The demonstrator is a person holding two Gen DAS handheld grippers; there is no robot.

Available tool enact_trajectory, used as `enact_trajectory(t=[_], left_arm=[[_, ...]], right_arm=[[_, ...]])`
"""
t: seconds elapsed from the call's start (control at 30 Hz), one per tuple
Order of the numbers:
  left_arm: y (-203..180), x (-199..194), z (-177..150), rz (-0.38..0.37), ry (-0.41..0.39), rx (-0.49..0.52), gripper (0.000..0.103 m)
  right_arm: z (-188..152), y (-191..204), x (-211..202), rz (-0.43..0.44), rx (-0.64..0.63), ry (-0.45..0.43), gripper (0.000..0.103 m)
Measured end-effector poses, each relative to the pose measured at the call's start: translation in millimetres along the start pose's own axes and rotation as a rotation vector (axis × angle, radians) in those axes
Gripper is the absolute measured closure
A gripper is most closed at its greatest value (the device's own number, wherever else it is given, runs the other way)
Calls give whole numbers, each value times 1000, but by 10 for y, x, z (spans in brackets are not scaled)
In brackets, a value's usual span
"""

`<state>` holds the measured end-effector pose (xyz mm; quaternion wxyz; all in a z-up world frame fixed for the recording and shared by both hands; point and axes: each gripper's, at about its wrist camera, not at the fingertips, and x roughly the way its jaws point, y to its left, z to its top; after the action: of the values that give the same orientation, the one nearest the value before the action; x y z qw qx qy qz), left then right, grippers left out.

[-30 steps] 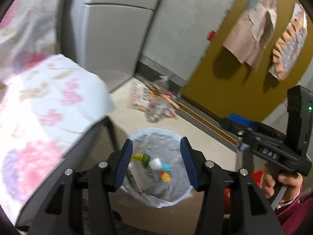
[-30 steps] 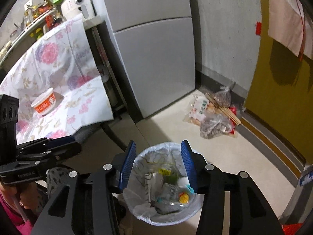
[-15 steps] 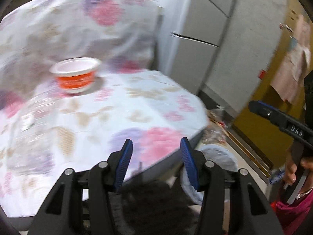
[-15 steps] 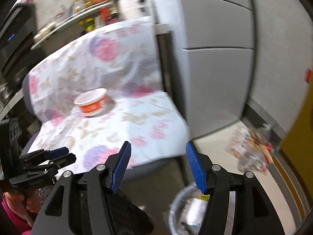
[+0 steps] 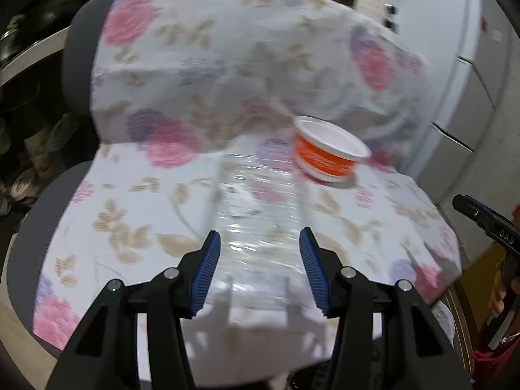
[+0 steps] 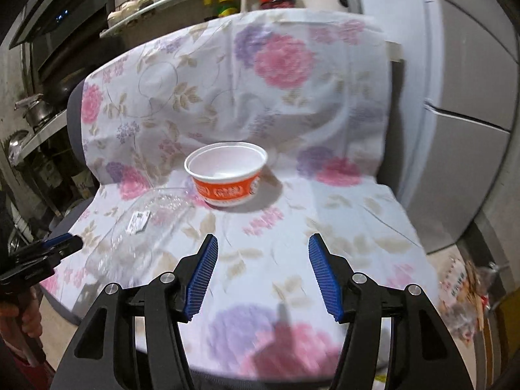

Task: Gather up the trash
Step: 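Return both tools to the chair and grasp the orange paper cup rim with the right tool, then lift the cup with the right tool while the left tool grasps the clear plastic tray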

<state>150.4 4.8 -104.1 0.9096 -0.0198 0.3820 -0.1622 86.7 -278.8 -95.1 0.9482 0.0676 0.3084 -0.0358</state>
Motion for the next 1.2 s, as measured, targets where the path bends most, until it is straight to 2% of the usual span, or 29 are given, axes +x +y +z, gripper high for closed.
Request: enact_trajectory(t=[0.03,0.07,0.13,0.3,0.43,0.53,0.6,0.7,0.73,0.77,0.83,0.97,1.07,1.2], left_arm=[[84,37,28,6,5,-12,54],[149,73,58,15,8,-21,54],[284,168,130,35,13,-41,54],[461,386,261,63,26,-43,54],[555,566,297,78,54,-49,54],[619,660,267,63,74,-61,54],[645,705,245,59,86,-66,54],[675,762,212,42,105,-79,54],[678,775,206,33,109,-82,54],[675,787,202,26,111,-84,54],[661,806,192,12,118,-86,54],[588,846,169,-31,130,-74,54],[566,897,145,-29,145,-69,55],[567,980,134,-38,166,-68,65]], right_arm=[[67,21,119,-4,4,5,45],[125,42,220,-6,8,12,52],[253,69,453,2,23,28,56],[565,118,1057,-28,41,50,56],[687,41,1456,-47,93,95,56],[678,-34,1668,-11,147,152,55],[654,-38,1742,45,178,180,55],[640,45,1713,74,163,171,56],[648,79,1692,73,159,162,61],[649,87,1649,71,159,151,76],[659,76,1506,79,169,118,96],[658,77,1134,50,135,56,99],[584,28,896,50,134,60,99],[395,-34,595,46,141,83,99]])
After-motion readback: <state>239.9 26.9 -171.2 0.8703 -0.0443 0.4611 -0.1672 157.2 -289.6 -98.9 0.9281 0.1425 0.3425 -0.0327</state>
